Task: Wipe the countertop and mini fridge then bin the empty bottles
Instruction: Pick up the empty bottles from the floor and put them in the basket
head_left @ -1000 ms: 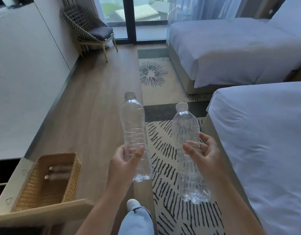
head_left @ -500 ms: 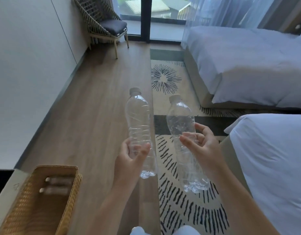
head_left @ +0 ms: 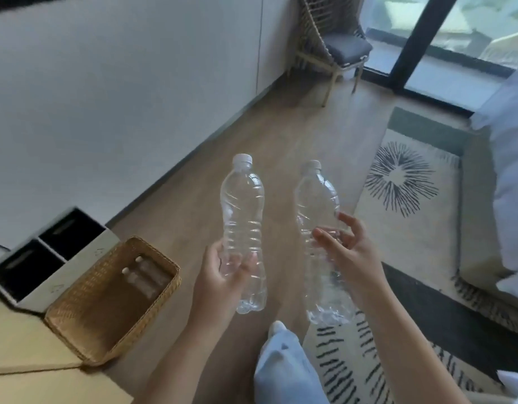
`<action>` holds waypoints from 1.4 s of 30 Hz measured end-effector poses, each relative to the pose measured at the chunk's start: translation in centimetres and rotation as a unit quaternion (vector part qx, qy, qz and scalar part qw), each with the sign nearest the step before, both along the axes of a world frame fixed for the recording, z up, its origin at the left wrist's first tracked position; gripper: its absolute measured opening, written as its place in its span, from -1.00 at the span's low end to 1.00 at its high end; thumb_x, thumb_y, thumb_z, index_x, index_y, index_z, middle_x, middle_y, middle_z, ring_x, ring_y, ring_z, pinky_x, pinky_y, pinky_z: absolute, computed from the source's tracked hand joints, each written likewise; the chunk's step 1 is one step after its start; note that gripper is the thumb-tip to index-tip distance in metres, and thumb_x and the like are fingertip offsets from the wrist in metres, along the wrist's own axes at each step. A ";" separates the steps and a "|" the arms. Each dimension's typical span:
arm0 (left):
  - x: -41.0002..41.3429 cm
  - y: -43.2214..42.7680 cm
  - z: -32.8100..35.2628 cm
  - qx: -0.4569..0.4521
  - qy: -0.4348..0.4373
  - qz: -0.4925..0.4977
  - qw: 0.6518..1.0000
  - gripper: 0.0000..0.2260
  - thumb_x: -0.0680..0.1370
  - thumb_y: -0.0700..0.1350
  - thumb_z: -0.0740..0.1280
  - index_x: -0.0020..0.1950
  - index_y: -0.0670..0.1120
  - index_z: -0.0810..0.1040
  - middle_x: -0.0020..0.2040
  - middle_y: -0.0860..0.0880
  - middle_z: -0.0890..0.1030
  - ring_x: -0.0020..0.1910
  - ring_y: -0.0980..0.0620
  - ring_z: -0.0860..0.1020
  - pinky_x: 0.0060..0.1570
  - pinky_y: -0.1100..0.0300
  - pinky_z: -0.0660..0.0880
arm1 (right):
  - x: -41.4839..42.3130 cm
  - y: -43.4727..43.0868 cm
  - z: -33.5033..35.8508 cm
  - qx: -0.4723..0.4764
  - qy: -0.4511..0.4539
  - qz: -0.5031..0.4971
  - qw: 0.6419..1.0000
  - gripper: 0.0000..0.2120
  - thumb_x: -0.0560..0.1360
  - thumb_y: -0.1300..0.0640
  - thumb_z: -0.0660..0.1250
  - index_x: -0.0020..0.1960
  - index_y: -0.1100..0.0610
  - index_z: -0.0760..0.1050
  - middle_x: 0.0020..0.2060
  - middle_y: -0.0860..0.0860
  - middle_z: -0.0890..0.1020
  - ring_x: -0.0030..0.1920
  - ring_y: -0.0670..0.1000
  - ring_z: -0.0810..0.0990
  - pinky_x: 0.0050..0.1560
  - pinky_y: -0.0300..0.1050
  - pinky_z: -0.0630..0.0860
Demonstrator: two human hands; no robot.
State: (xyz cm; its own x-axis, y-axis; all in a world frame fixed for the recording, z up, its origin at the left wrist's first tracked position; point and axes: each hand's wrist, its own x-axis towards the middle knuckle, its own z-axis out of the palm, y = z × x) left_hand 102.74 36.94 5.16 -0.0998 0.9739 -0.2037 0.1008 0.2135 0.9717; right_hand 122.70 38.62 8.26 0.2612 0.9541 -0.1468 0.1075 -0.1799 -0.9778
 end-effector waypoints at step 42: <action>-36.9 11.2 -3.7 -0.060 0.010 0.537 0.841 -0.86 0.41 0.06 0.41 -0.17 0.21 0.44 -0.20 0.19 0.54 -0.30 0.48 0.49 -0.47 0.56 0.33 | -45.6 25.4 -5.8 -0.057 -0.016 0.473 0.879 -0.55 0.27 -0.10 0.46 0.08 -0.10 0.37 -0.22 -0.15 0.67 -0.32 -0.21 0.62 -0.46 -0.40 0.43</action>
